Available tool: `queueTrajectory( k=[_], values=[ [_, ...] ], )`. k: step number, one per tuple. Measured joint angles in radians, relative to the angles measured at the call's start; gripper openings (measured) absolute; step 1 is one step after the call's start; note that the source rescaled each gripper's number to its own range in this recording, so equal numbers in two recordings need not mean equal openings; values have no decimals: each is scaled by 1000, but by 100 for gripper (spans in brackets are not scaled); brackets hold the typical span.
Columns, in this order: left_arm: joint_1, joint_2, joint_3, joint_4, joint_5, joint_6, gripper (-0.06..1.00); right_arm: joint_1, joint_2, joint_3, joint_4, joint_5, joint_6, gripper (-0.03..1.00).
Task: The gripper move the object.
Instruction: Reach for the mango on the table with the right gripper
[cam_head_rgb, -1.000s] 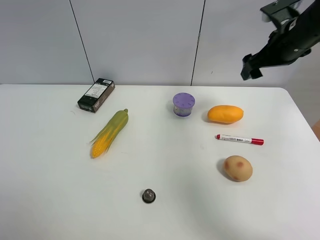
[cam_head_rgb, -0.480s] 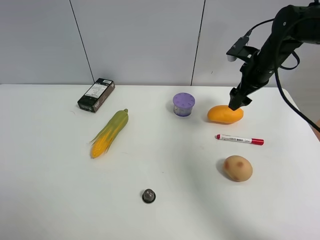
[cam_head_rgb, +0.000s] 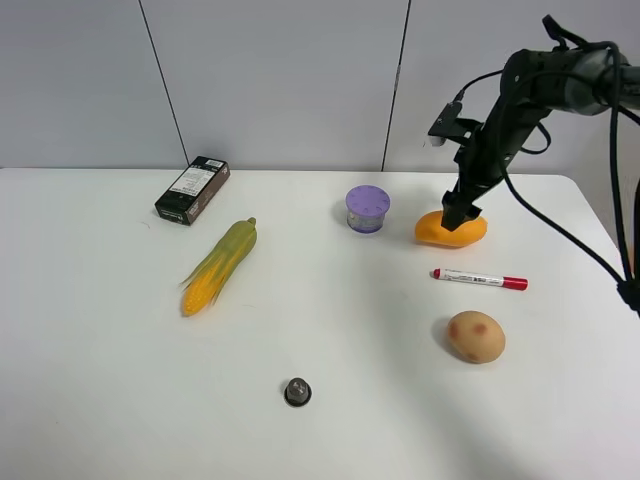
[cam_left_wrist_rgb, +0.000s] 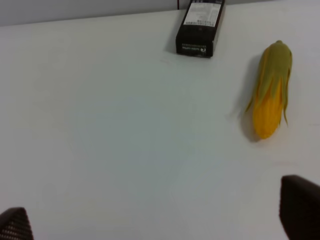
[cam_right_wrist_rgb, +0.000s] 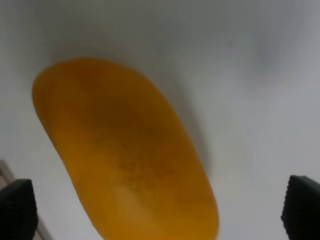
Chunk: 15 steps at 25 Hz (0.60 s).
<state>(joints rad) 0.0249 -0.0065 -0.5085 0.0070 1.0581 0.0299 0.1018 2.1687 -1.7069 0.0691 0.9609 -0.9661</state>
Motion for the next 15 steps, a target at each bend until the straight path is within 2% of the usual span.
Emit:
queueTrajectory(
  k=[3, 13, 15],
  values=[
    [0, 0, 0, 0, 0, 0, 100, 0, 35, -2, 28, 2, -34, 100],
    [0, 0, 0, 0, 0, 0, 100, 0, 108, -7, 28, 7, -53, 99],
    [0, 0, 0, 0, 0, 0, 100, 0, 118, -7, 24, 0, -53, 89]
  ],
)
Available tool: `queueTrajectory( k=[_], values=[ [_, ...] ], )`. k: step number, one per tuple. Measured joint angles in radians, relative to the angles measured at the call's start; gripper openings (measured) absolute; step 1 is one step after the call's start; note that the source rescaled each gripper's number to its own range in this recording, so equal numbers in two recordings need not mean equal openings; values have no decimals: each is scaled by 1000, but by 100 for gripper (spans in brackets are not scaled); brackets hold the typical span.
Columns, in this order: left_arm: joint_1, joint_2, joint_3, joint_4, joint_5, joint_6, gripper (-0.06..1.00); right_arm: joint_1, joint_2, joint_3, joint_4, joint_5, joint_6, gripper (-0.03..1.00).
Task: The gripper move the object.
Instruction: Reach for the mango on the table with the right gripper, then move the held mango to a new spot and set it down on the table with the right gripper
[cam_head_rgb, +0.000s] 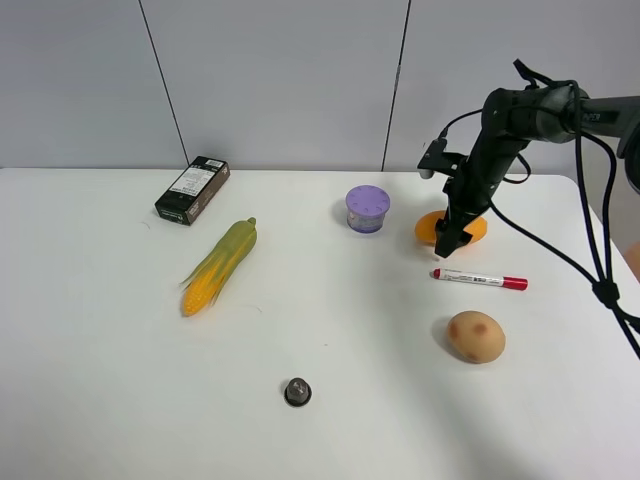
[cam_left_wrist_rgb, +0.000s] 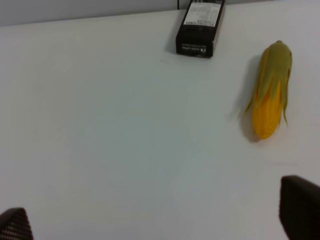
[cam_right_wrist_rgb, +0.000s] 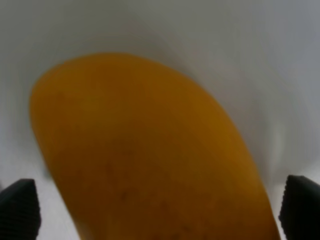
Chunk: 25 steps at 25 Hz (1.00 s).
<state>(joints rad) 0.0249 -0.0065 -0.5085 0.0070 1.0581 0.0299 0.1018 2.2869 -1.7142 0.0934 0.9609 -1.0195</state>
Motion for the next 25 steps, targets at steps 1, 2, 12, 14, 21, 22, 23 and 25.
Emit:
queueTrajectory(
  k=[1, 2, 12, 14, 21, 22, 23, 25],
  values=[
    [0, 0, 0, 0, 0, 0, 100, 0, 4, 0, -2, -5, 0, 76],
    [0, 0, 0, 0, 0, 0, 100, 0, 8, 0, -2, -9, 0, 56],
    [0, 0, 0, 0, 0, 0, 100, 1, 11, -125, -4, 60, 90, 0],
    [0, 0, 0, 0, 0, 0, 100, 8, 5, -202, -3, 86, 151, 0],
    [0, 0, 0, 0, 0, 0, 100, 85, -29, -464, 109, 144, 259, 0],
    [0, 0, 0, 0, 0, 0, 100, 102, -29, -481, 122, 146, 271, 0],
    [0, 0, 0, 0, 0, 0, 100, 124, -29, -494, 136, 146, 294, 0],
    [0, 0, 0, 0, 0, 0, 100, 167, -28, -497, 148, 151, 345, 0]
  ],
)
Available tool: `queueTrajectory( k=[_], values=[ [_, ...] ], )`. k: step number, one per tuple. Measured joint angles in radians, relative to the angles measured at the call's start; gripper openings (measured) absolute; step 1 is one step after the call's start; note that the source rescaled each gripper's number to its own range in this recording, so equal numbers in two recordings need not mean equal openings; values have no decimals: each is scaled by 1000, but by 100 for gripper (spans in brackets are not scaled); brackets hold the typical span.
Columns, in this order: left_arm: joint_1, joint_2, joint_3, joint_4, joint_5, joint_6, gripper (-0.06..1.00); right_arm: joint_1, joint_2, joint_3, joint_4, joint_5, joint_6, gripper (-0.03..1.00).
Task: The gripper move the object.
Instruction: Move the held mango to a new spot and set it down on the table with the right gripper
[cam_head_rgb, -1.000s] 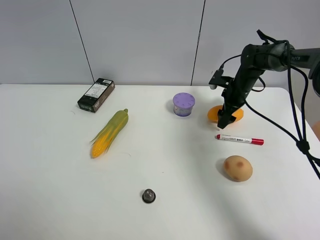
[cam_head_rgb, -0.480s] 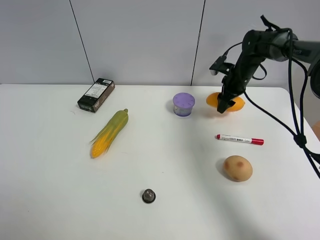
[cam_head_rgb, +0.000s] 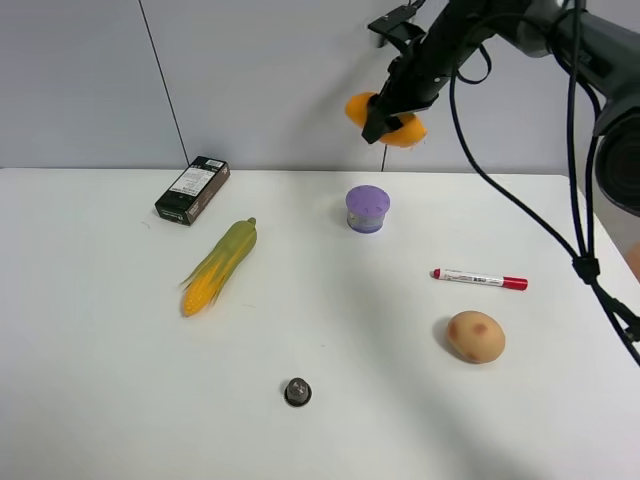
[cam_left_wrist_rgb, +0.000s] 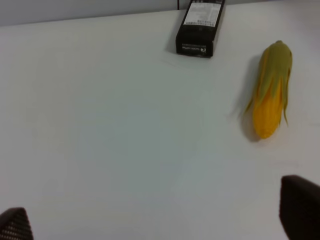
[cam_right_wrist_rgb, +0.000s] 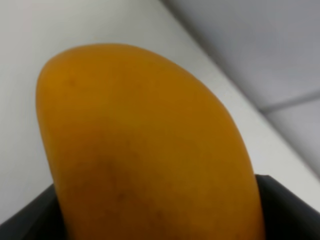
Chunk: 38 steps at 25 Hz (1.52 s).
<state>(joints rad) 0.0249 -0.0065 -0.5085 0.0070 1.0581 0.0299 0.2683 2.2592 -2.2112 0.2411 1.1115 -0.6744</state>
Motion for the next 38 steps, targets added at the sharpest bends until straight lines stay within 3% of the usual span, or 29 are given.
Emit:
queueTrajectory(
  k=[10, 18, 30, 34, 38],
  values=[
    [0, 0, 0, 0, 0, 0, 100, 153, 93, 0, 81, -7, 319, 0],
    [0, 0, 0, 0, 0, 0, 100, 221, 197, 0, 37, -8, 468, 0],
    [0, 0, 0, 0, 0, 0, 100, 225, 261, 0, -41, 27, 478, 0],
    [0, 0, 0, 0, 0, 0, 100, 232, 265, 0, -58, 14, 491, 16],
    [0, 0, 0, 0, 0, 0, 100, 241, 265, 0, -54, -6, 501, 19]
  ],
)
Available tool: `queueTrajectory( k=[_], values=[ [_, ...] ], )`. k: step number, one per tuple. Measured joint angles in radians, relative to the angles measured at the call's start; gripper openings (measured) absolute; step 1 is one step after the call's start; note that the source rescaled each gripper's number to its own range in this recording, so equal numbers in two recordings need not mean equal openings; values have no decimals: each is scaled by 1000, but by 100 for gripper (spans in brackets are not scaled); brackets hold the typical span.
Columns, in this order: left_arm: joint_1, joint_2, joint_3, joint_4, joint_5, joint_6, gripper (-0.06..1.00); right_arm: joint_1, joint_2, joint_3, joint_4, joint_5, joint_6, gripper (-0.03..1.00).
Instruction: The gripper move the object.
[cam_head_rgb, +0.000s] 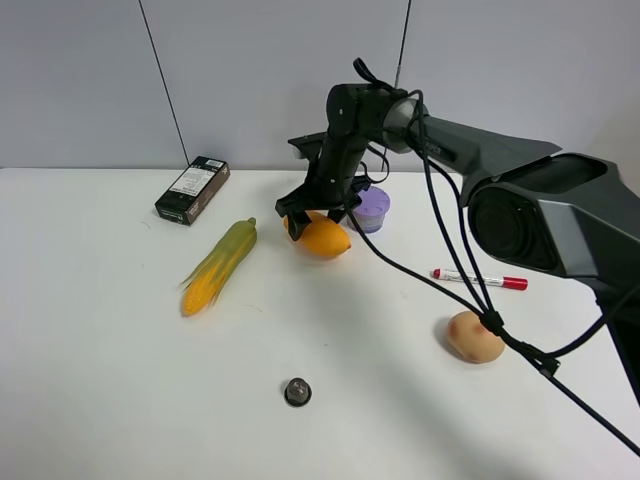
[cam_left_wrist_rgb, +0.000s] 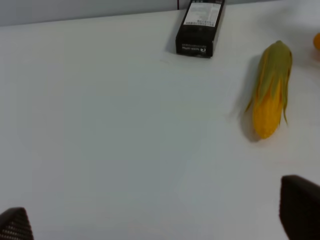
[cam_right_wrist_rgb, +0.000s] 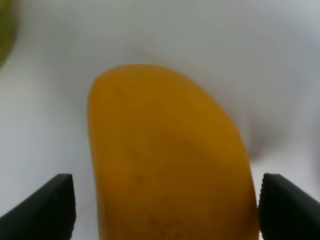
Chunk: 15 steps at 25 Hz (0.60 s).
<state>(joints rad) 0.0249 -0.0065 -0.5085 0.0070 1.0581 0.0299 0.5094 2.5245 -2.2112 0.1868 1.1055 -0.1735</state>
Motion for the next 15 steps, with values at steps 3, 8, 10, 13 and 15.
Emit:
queueTrajectory(
  k=[3, 8, 10, 13, 15],
  values=[
    [0, 0, 0, 0, 0, 0, 100, 10, -7, 0, 7, 0, 0, 19],
    [0, 0, 0, 0, 0, 0, 100, 41, -75, 0, 16, -11, -7, 49],
    [0, 0, 0, 0, 0, 0, 100, 46, -129, 0, 8, -37, 6, 56],
    [0, 0, 0, 0, 0, 0, 100, 47, -241, 0, -35, -82, 32, 59],
    [0, 0, 0, 0, 0, 0, 100, 46, -335, 0, -79, -98, 50, 59]
  ],
)
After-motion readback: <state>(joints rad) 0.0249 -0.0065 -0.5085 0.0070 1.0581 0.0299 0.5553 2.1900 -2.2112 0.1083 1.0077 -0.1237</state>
